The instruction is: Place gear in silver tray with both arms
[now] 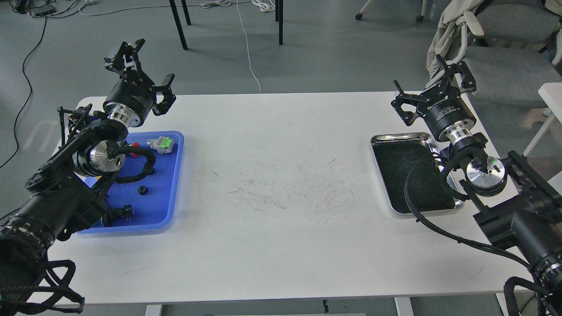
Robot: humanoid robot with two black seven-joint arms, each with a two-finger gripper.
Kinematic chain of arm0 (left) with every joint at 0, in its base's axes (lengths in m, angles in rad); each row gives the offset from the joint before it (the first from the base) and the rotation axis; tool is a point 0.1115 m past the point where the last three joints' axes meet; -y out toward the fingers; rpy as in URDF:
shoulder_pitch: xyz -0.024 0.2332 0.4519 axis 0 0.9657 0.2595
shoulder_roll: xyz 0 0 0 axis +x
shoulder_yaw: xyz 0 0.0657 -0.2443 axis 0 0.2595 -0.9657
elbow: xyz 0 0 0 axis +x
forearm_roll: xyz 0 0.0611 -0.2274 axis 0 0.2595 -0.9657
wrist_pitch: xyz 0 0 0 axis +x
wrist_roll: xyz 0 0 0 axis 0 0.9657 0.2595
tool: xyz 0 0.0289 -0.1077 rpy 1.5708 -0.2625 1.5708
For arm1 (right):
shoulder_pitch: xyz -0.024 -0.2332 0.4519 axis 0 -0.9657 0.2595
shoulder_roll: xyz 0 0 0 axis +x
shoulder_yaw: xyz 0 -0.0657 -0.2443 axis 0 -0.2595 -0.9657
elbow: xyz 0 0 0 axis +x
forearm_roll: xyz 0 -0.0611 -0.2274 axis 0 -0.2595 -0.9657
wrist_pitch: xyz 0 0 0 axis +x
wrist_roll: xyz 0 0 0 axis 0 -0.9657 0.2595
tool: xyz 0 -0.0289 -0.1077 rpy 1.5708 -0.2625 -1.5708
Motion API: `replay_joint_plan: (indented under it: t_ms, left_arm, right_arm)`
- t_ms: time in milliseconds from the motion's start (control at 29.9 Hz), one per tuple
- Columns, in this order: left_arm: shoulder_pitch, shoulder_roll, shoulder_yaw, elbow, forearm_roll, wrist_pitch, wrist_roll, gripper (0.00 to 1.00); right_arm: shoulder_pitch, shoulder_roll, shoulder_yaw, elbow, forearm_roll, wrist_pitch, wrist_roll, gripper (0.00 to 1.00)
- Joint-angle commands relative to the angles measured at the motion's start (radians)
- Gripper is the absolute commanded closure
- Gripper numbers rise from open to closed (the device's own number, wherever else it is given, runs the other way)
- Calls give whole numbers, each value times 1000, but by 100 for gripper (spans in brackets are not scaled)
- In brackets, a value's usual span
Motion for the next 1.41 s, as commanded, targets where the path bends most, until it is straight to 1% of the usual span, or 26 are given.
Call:
replay_joint_plan:
  t_ms: [0,335,602,669,770,903,1037,1171,1372]
  left_arm:
    - [0,1,0,-3,0,4,2,0]
    - [-2,-3,-2,-2,0,16,0,0]
    - [-9,9,-17,7,-3,4,-3,0]
    - [-8,10,-12,10,-2,5,11,0]
    - [-6,10,-9,12,-3,4,12,0]
    - [-6,10,-14,12,-6,4,31,0]
    - [-2,15,-6,10,-12,1,32,0]
    - [-2,53,-3,7,-23,1,32,0]
    - [-5,66,-2,0,-23,16,29,0]
  right_arm:
    - [0,0,1,0,0,0,1,1]
    - [0,0,1,0,2,0,1,1]
    - [2,5,-4,2,0,2,-1,1]
    - [2,5,-4,2,2,0,-1,1]
    - [5,5,-4,3,2,0,-1,1]
    - [6,6,-4,21,0,-8,1,1]
    - [9,5,-4,32,0,-9,-1,1]
    - [6,-6,1,92,0,-55,1,1]
    - [5,-9,1,107,0,-54,1,1]
